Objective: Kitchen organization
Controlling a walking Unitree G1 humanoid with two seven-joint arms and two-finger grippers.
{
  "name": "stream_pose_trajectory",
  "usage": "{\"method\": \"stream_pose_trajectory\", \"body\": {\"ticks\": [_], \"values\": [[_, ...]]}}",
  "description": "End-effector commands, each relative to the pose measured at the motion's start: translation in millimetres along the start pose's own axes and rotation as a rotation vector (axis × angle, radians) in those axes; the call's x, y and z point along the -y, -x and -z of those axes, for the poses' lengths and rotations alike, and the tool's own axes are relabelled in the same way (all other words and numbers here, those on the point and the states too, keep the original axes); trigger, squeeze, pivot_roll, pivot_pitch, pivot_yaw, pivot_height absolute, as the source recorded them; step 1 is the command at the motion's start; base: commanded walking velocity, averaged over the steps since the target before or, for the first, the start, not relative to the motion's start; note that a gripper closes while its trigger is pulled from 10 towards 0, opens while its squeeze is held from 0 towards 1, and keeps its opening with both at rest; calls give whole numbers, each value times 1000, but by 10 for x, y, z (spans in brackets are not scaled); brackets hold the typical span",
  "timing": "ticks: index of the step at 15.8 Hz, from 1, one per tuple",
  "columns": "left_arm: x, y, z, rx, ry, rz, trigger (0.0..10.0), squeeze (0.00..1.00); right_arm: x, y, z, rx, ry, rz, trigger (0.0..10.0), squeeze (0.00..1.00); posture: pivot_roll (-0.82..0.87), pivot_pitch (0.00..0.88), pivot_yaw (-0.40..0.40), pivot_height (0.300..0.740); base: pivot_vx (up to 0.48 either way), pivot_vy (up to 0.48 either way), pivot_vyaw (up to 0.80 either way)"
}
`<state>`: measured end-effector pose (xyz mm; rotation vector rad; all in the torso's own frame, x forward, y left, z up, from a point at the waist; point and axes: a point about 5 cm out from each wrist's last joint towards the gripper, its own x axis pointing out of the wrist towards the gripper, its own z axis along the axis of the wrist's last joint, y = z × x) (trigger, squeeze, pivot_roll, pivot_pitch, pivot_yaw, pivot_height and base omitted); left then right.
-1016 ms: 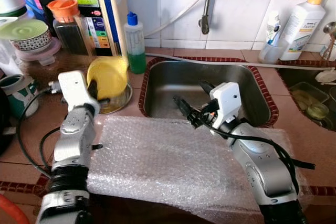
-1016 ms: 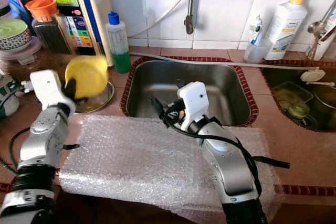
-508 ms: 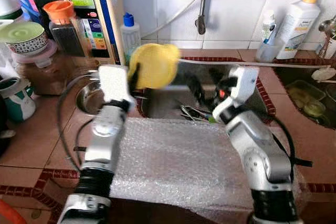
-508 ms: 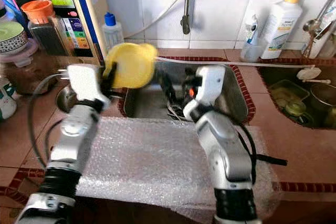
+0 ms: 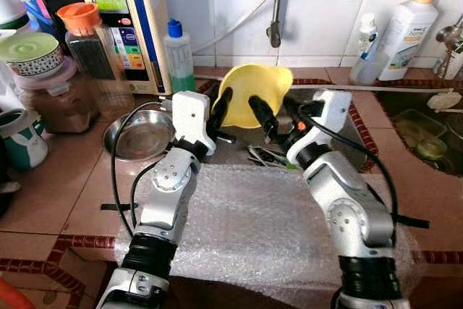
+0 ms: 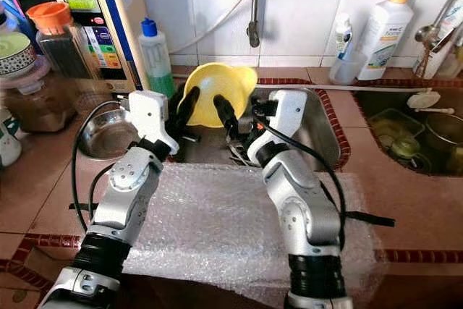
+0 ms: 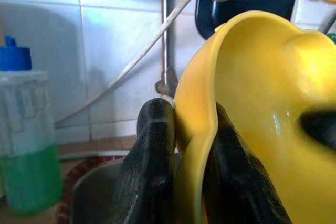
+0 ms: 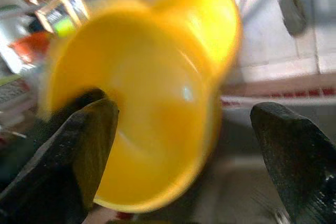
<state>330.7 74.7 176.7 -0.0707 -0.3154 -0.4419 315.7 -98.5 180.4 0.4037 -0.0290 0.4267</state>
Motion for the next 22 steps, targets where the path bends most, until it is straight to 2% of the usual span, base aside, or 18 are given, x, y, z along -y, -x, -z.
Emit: {"method": "stream_pose_trajectory", "body": {"ticks": [1, 4, 8, 12, 22], "values": [[18, -13, -68, 36, -2, 14, 0, 0, 44, -27, 15, 7, -29, 44, 0, 0, -56, 0, 60, 740, 0, 0, 0], [12, -18, -91, 49, 8, 11, 0, 0, 141, -76, 12, 17, -85, 128, 0, 0, -55, 0, 57, 740, 0, 0, 0], [79, 6, -51, 36, 46, 60, 0, 0, 260, -99, 51, 11, -145, 171, 0, 0, -54, 0, 54, 740, 0, 0, 0], [160, 14, -48, 40, 72, 106, 0, 0, 299, -123, 39, 19, -193, 182, 0, 0, -54, 0, 54, 740, 0, 0, 0], [219, 42, -17, 22, 95, 151, 0, 0, 386, -111, 112, 6, -277, 230, 0, 0, -50, 0, 51, 740, 0, 0, 0]]}}
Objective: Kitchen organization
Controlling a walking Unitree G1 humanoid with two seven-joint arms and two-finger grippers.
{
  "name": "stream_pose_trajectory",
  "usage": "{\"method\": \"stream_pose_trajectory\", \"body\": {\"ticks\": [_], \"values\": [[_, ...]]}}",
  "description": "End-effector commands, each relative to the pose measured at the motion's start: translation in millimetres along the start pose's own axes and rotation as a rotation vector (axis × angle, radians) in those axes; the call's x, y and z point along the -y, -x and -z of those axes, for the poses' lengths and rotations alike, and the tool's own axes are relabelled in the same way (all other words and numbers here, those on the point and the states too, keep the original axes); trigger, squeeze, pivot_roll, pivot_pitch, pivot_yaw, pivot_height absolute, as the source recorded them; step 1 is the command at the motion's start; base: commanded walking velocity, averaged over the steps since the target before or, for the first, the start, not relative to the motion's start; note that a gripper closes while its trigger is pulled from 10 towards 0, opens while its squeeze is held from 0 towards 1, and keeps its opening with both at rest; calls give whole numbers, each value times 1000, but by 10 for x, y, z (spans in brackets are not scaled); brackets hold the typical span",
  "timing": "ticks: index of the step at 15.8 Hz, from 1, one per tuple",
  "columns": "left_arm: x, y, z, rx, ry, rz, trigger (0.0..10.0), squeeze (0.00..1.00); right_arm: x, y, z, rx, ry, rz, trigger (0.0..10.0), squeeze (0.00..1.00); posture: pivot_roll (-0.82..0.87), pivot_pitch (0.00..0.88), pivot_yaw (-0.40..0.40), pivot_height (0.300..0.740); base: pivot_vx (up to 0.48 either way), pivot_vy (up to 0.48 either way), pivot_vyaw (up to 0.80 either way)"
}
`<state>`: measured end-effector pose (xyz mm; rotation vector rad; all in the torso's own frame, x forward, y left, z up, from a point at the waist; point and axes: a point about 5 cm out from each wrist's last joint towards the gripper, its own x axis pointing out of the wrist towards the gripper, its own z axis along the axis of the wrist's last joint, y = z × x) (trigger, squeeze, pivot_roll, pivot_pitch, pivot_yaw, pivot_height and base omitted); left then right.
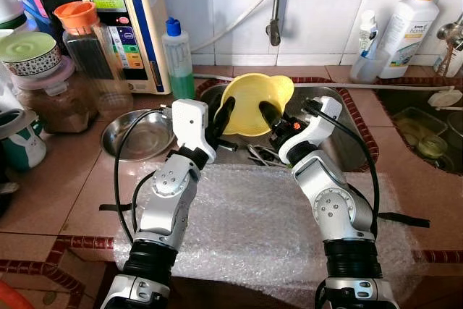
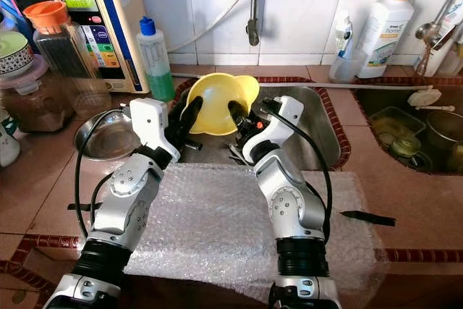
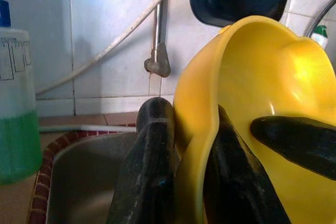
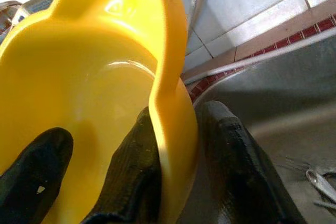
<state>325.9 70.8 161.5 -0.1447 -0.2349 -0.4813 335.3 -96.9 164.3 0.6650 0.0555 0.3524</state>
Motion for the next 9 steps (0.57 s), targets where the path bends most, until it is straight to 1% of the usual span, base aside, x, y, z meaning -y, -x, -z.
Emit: {"method": "stream_pose_trajectory", "body": {"ticks": [1, 4, 5, 6, 7, 9], "values": [[175, -28, -142, 77, 0, 130, 0, 0, 271, 37, -95, 37, -26, 161, 0, 0, -49, 0, 51, 740, 0, 0, 0], [208, -39, -168, 83, -8, 144, 0, 0, 336, 39, -100, 40, -50, 198, 0, 0, -46, 0, 51, 740, 0, 0, 0], [215, -36, -166, 80, 5, 149, 0, 0, 342, 40, -105, 43, -51, 203, 0, 0, -45, 0, 51, 740, 0, 0, 0], [229, -26, -148, 68, 37, 165, 4392, 1000, 349, 39, -102, 45, -55, 212, 0, 0, -45, 0, 53, 740, 0, 0, 0], [244, -13, -132, 57, 56, 182, 10000, 1000, 354, 38, -95, 45, -59, 219, 0, 0, -45, 0, 56, 740, 0, 0, 0], [256, -8, -115, 47, 38, 189, 10000, 1000, 388, 43, -93, 57, -73, 249, 0, 0, -45, 0, 64, 740, 0, 0, 0]]}}
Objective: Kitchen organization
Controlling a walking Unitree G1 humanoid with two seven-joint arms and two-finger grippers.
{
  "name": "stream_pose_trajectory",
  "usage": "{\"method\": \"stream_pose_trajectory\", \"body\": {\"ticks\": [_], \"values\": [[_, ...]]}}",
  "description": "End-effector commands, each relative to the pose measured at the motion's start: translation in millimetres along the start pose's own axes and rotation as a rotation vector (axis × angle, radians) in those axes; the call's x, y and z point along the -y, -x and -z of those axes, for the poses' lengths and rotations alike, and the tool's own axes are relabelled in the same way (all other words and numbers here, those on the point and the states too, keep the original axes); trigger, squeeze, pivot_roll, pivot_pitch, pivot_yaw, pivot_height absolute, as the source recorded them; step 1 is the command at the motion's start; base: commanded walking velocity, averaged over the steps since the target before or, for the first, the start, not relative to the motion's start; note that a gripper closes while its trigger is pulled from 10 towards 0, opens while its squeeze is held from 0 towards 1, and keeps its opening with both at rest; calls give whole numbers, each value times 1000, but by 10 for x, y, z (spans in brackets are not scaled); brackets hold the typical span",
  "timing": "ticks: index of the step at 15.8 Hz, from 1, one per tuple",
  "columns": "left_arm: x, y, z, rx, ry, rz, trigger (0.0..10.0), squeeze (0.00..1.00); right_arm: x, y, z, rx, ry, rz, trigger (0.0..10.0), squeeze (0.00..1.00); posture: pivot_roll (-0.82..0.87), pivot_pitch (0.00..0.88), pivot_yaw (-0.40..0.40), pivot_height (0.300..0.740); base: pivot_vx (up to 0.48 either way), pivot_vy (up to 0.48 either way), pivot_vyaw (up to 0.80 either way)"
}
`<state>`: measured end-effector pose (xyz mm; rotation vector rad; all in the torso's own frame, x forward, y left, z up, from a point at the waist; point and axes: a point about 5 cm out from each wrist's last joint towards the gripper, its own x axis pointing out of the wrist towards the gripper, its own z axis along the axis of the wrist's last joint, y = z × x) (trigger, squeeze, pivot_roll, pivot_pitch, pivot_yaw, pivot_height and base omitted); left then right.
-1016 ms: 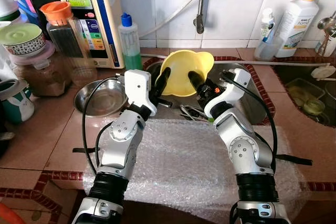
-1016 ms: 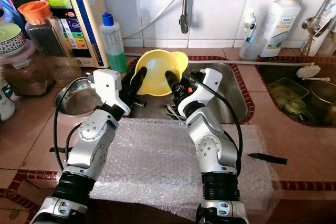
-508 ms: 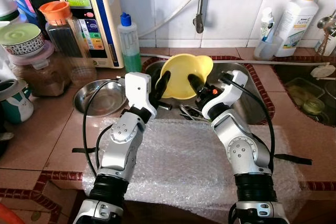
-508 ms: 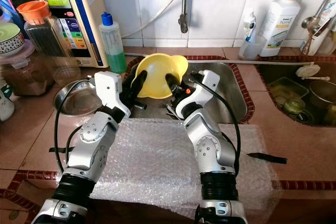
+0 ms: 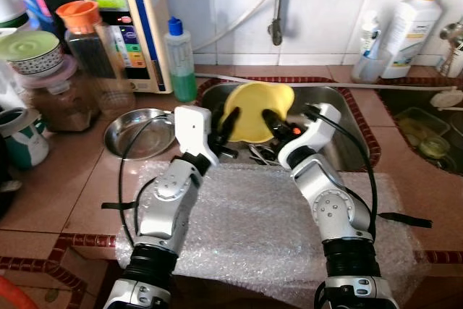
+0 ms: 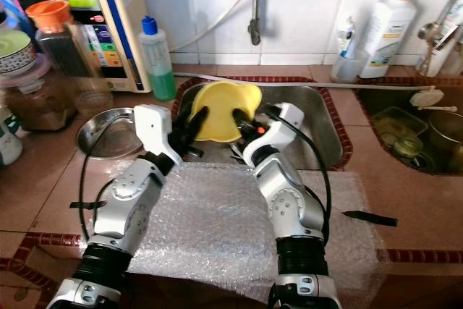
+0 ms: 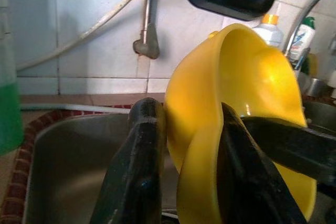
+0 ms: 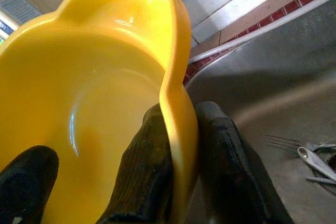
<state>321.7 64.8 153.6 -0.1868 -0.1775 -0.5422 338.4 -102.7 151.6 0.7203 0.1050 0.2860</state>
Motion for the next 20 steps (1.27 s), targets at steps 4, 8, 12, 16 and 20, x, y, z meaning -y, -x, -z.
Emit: {"method": "stream_pose_trajectory", "body": {"ticks": [4, 8, 12, 16, 20], "values": [[260, -55, -238, 93, -25, 174, 10000, 1000, 297, 26, -244, 109, -4, 207, 0, 0, -47, 0, 73, 740, 0, 0, 0], [389, -9, -234, 61, -8, 293, 10000, 1000, 376, 43, -384, 194, 132, 296, 0, 0, -33, 0, 65, 740, 0, 0, 0], [343, 85, -143, 0, 18, 255, 10000, 1000, 637, 41, -424, 203, 198, 443, 0, 0, -32, 0, 65, 740, 0, 0, 0], [255, 322, 102, -142, 44, 216, 10000, 1000, 1014, 87, -430, 161, 280, 588, 0, 0, -13, 0, 67, 740, 0, 0, 0], [157, 411, 190, -213, 129, 139, 10000, 1000, 1258, 153, -419, 123, 275, 696, 0, 0, 9, 0, 55, 740, 0, 0, 0]]}}
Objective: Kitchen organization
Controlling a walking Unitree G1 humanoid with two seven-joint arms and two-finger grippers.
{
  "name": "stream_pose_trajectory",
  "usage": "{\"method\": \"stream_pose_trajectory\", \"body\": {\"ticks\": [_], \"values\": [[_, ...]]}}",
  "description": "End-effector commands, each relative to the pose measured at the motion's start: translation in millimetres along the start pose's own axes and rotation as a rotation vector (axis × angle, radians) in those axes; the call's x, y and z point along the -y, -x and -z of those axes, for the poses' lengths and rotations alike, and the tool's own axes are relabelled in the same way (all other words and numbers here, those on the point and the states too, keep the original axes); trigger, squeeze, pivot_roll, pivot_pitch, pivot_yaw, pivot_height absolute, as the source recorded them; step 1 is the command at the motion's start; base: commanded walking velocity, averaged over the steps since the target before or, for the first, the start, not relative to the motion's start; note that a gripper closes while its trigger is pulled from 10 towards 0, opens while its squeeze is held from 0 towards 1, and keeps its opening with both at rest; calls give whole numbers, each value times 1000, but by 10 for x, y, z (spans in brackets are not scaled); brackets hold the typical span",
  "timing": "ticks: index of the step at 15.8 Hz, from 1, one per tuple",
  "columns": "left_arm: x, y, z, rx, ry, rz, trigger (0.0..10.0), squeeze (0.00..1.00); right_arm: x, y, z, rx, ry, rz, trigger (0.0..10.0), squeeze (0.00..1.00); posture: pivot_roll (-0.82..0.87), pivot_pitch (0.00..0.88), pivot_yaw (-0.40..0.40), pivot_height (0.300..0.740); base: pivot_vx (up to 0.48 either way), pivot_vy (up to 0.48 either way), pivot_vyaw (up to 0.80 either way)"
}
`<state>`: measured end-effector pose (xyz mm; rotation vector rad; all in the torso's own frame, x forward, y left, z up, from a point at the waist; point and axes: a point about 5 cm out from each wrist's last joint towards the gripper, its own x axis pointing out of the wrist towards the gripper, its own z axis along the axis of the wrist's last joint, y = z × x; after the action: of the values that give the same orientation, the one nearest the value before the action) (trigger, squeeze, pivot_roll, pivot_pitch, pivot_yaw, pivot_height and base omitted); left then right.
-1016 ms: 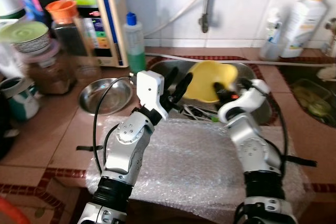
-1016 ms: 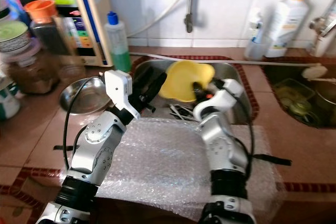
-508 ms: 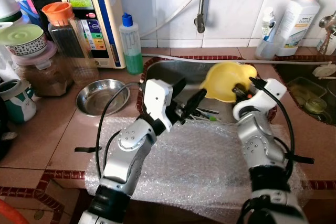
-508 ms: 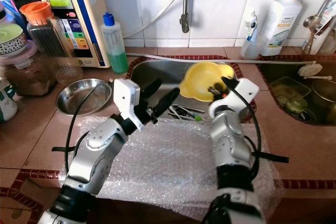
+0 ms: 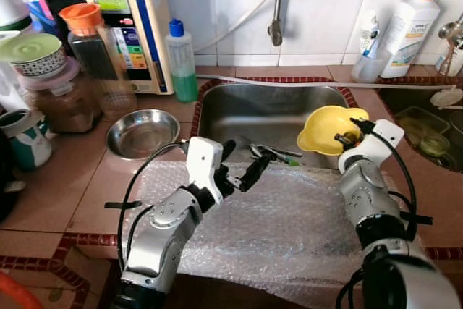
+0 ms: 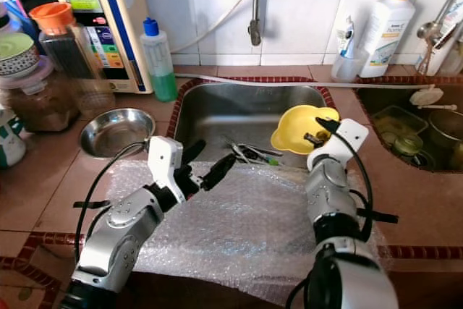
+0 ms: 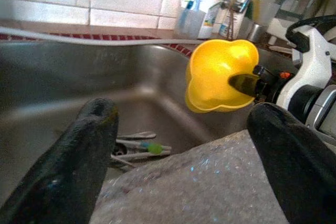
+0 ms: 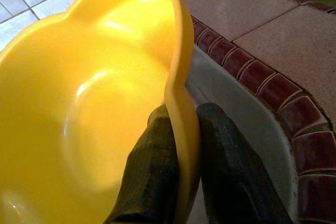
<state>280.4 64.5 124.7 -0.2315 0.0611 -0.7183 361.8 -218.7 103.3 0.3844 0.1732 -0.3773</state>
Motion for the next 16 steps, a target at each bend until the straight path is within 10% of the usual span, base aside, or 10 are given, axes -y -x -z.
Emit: {"method": "stream_pose_trajectory", "body": {"ticks": [1, 7, 8, 9, 10, 16], "values": [[-19, 19, -41, 7, 0, -6, 10000, 1000, 73, -7, 29, -18, -20, 28, 0, 0, 9, 0, 55, 740, 0, 0, 0], [20, 43, 11, -44, -33, -3, 10000, 1000, 168, 49, 367, -150, -147, 60, 0, 0, 9, 0, 57, 740, 0, 0, 0], [16, 38, 11, -47, -34, -1, 10000, 1000, 177, 59, 404, -165, -154, 62, 2235, 0, 8, 0, 59, 740, 0, 0, 0], [19, 33, 7, -48, -38, 1, 10000, 1000, 164, 61, 418, -171, -160, 49, 10000, 545, 5, 0, 61, 740, 0, 0, 0], [23, 27, 5, -50, -44, 4, 10000, 1000, 115, 65, 439, -182, -182, 5, 10000, 1000, 4, 0, 62, 740, 0, 0, 0], [27, 16, 16, -55, -79, -6, 10000, 1000, -148, 99, 510, -213, -178, -157, 10000, 1000, 8, 0, 54, 740, 0, 0, 0]]}}
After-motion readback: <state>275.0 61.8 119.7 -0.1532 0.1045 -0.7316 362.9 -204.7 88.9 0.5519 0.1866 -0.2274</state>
